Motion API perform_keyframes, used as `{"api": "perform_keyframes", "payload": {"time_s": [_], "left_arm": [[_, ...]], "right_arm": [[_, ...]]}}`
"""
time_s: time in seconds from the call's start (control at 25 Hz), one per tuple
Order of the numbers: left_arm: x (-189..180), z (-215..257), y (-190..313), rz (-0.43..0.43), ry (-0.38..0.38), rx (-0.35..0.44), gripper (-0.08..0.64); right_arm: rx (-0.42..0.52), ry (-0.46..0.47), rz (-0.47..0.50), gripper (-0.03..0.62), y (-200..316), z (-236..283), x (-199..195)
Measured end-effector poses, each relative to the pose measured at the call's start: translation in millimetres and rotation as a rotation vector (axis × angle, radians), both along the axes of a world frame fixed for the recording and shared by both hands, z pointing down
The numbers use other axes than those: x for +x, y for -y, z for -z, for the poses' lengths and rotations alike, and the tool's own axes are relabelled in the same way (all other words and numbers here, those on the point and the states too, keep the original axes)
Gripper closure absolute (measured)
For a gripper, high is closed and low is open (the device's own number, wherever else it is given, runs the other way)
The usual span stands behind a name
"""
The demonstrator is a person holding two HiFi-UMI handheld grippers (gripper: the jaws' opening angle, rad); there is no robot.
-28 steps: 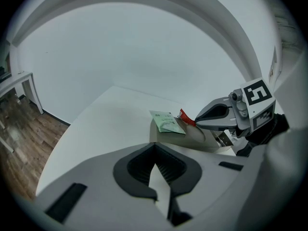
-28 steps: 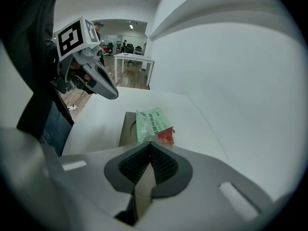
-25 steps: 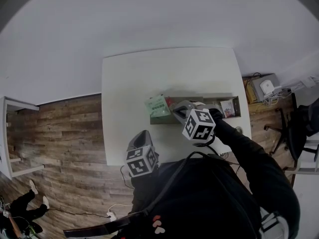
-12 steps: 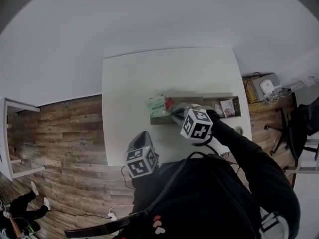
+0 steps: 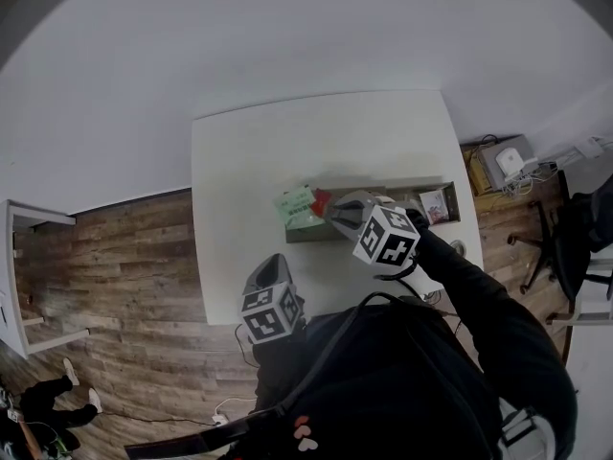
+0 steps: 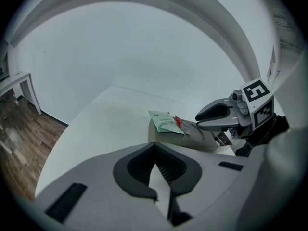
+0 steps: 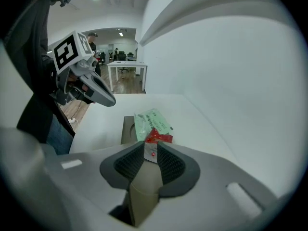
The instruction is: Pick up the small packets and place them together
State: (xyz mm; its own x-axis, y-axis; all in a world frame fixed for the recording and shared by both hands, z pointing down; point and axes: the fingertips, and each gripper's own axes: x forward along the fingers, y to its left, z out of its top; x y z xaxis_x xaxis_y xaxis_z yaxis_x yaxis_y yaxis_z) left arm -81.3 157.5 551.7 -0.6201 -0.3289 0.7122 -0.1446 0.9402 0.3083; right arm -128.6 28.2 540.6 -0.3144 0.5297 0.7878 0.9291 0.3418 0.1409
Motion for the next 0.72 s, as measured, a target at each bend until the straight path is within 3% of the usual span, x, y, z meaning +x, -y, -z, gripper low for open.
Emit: {"api": "perform_keyframes", "payload": {"time_s": [0.32, 0.72], "left_arm": [[-8.3, 0.8, 19.5, -0.061, 0.001, 0.004, 0.56], [-15.5, 2.4, 43.7, -0.131, 0.006, 0.001, 0.561]], "right_arm": [[0.006, 0.028, -0.235, 0.491, 97.5, 23.1, -15.4], [0.085, -0.057, -0.485, 0.491, 215.1, 3.1, 7.0]]}}
